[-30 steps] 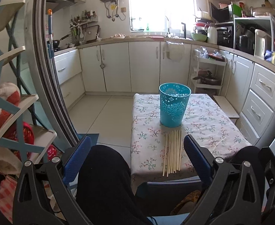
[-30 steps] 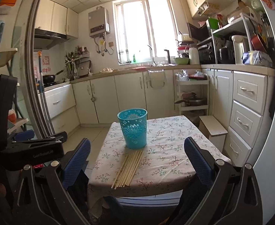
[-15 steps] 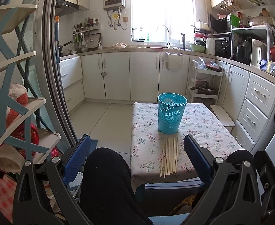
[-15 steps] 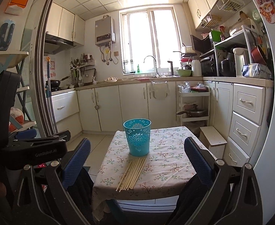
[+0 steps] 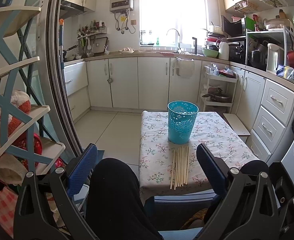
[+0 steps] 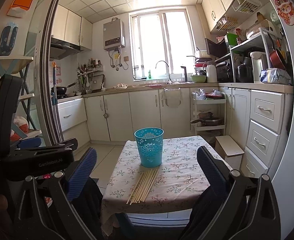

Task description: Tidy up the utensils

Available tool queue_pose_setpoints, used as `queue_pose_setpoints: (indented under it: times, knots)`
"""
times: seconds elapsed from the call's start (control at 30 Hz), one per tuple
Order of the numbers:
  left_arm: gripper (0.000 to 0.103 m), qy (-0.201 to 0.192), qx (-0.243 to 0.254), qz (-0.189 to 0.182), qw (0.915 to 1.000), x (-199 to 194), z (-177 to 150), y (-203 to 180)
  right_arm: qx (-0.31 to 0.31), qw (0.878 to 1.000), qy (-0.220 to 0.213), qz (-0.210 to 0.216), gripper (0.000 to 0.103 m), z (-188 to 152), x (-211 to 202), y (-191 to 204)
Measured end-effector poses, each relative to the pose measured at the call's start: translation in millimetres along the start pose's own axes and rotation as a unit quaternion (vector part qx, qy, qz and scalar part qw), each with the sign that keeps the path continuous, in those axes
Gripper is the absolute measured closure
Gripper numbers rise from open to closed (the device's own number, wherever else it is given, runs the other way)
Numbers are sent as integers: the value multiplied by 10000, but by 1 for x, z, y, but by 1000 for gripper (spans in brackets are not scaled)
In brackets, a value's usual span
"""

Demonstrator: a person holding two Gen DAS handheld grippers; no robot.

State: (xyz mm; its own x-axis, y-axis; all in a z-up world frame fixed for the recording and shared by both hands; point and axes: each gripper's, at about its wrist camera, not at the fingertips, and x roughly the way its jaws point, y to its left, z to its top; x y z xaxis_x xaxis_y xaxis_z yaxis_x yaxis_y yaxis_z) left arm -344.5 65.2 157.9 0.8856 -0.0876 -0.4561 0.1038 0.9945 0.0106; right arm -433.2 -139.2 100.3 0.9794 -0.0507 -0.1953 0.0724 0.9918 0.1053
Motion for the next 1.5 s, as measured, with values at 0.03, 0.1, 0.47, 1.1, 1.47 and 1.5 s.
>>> queue_pose_setpoints:
  times: [0.03, 0.1, 0.47, 1.1, 1.47, 1.5]
  knots:
    - [8, -1, 1, -1, 10000, 0, 0, 0, -2, 10000, 1, 12, 7, 1, 0, 0]
    - [8, -8, 3, 3, 10000, 0, 0, 0, -1, 10000, 4, 33, 7, 1, -1, 1]
    - [8, -14, 7, 0, 10000, -1, -1, -1, -4, 10000, -1, 68, 7, 3, -2, 2]
    - [8, 1371, 106, -189, 9903, 171, -14, -1, 254, 9715, 2355, -5, 53, -66, 201, -36]
    - [8, 2096, 92, -189, 9776, 277, -25, -19, 708, 9420, 3280, -18, 80, -113, 326, -41]
    - [8, 2125, 92, -187, 9769, 282, -26, -20, 741, 9398, 3336, -28, 83, -113, 333, -41]
